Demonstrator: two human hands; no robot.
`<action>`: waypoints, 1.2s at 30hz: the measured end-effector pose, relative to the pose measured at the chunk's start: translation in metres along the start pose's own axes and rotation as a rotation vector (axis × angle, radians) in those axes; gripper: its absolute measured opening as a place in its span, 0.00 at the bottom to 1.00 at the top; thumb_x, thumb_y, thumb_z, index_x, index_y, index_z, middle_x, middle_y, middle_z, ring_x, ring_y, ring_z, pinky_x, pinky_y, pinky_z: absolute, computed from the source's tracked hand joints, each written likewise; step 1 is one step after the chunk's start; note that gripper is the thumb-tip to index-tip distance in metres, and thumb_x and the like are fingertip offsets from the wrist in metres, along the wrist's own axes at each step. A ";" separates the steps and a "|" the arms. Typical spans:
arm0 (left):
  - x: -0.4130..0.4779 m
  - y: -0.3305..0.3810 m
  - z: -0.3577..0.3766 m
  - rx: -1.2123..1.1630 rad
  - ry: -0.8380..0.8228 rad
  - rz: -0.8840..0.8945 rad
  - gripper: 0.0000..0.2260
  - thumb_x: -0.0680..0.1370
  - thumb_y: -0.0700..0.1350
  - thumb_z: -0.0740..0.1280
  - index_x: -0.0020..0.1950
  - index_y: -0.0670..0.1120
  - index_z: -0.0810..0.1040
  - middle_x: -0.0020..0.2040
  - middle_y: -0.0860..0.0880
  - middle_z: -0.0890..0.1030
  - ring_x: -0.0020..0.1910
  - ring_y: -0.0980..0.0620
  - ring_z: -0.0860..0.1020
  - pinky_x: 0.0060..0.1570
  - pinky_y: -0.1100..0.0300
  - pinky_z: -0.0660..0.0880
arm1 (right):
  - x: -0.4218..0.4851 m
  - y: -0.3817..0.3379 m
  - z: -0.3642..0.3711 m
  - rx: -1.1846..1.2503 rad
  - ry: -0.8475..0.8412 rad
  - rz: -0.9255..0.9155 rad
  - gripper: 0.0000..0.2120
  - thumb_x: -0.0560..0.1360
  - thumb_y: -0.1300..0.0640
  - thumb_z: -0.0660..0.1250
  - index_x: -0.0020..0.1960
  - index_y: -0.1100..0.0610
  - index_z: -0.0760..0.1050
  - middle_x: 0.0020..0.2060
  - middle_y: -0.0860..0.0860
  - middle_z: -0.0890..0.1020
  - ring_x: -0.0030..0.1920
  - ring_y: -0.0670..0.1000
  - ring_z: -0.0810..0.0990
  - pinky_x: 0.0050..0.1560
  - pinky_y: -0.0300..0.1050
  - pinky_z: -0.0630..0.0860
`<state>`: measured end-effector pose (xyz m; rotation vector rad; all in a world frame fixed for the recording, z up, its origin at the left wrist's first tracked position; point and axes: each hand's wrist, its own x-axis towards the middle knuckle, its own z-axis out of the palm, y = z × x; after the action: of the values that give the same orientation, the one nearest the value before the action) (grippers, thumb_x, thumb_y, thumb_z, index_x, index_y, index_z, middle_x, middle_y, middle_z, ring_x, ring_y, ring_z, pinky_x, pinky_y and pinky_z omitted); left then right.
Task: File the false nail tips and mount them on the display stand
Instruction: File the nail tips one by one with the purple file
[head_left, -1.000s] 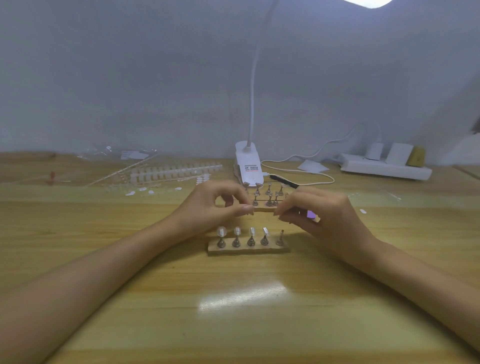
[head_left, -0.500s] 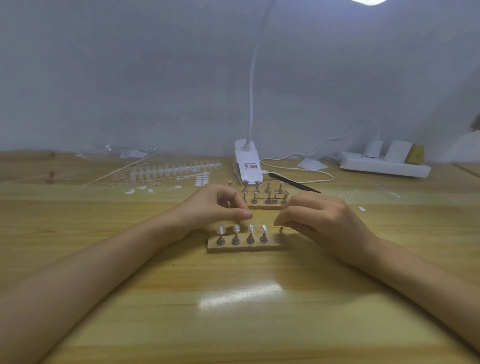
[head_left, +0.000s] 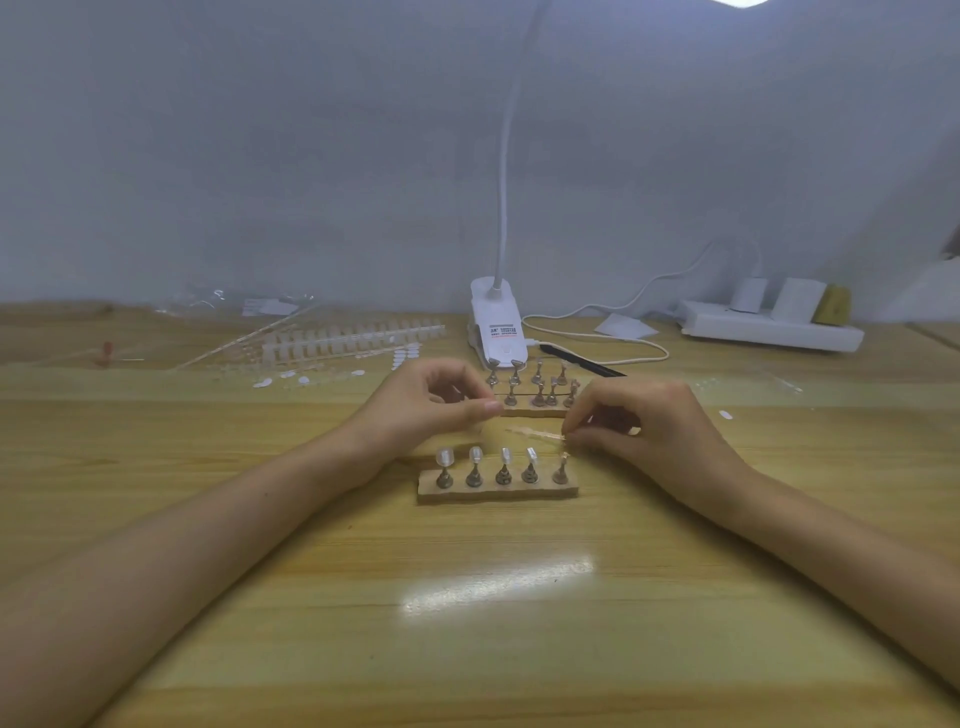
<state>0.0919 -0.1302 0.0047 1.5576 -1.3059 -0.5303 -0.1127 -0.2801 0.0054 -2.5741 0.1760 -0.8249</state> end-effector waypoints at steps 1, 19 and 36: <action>-0.001 -0.001 0.000 0.002 0.015 0.010 0.06 0.72 0.49 0.75 0.42 0.48 0.82 0.38 0.54 0.83 0.38 0.59 0.80 0.41 0.72 0.73 | 0.000 0.000 -0.001 -0.035 0.002 0.006 0.06 0.72 0.66 0.76 0.42 0.57 0.83 0.39 0.46 0.84 0.39 0.44 0.79 0.41 0.30 0.71; -0.003 0.000 0.000 -0.037 -0.339 0.092 0.08 0.77 0.45 0.67 0.48 0.41 0.74 0.48 0.46 0.86 0.52 0.45 0.83 0.54 0.52 0.77 | 0.000 0.006 -0.027 0.527 -0.137 0.371 0.09 0.77 0.49 0.69 0.52 0.54 0.75 0.47 0.53 0.86 0.39 0.53 0.83 0.32 0.45 0.79; -0.005 0.003 -0.011 -0.084 -0.491 0.047 0.04 0.78 0.42 0.70 0.46 0.52 0.80 0.49 0.41 0.84 0.51 0.43 0.83 0.51 0.61 0.78 | -0.002 -0.017 -0.011 0.655 -0.269 0.406 0.11 0.77 0.56 0.69 0.56 0.59 0.75 0.50 0.55 0.87 0.49 0.57 0.86 0.31 0.41 0.78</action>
<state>0.0980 -0.1213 0.0108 1.3690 -1.6557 -0.9674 -0.1211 -0.2682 0.0199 -1.9089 0.2797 -0.3054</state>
